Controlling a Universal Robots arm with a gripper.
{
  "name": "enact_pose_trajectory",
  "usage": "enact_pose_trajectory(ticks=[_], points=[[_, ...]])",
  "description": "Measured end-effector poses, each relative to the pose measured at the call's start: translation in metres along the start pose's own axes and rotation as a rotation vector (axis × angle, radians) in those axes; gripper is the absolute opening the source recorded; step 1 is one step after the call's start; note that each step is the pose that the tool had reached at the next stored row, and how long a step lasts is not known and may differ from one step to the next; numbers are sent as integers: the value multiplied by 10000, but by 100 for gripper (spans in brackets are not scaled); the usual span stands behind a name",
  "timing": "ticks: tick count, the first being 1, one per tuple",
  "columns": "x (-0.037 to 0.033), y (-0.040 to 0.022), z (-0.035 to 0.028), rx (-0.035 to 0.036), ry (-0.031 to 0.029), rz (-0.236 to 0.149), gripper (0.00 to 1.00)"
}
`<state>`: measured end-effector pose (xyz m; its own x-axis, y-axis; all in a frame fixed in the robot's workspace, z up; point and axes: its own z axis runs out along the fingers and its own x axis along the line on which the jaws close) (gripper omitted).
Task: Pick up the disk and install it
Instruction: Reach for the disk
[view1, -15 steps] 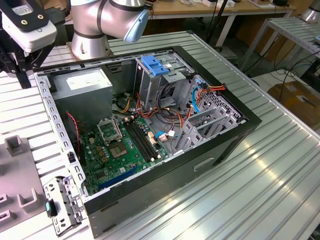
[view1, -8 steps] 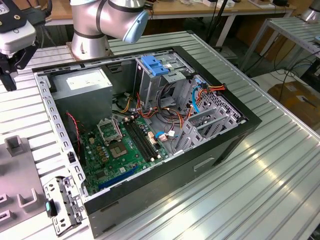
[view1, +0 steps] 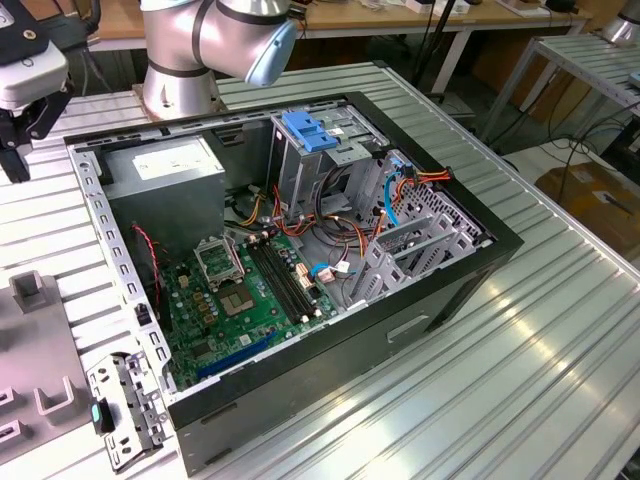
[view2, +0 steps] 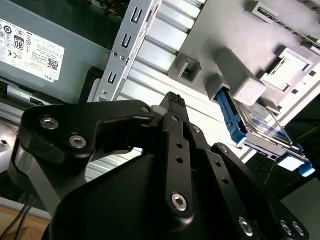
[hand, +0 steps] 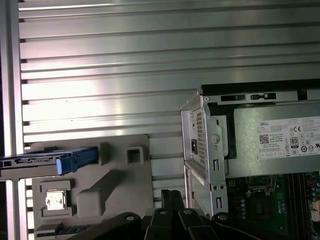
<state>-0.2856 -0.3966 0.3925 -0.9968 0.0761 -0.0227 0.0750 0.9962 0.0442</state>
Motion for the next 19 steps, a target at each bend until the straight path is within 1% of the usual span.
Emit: enact_pose_trajectory(ticks=[4, 6, 11, 16, 18, 19], points=[[58, 5, 2, 0, 13, 1, 11], [134, 10, 3, 1, 23, 0, 11], [258, 15, 3, 2, 31, 2, 11], [404, 15, 2, 2, 40, 1, 11], [470, 18, 1, 3, 49, 3, 11], [516, 22, 0, 4, 56, 2, 11]])
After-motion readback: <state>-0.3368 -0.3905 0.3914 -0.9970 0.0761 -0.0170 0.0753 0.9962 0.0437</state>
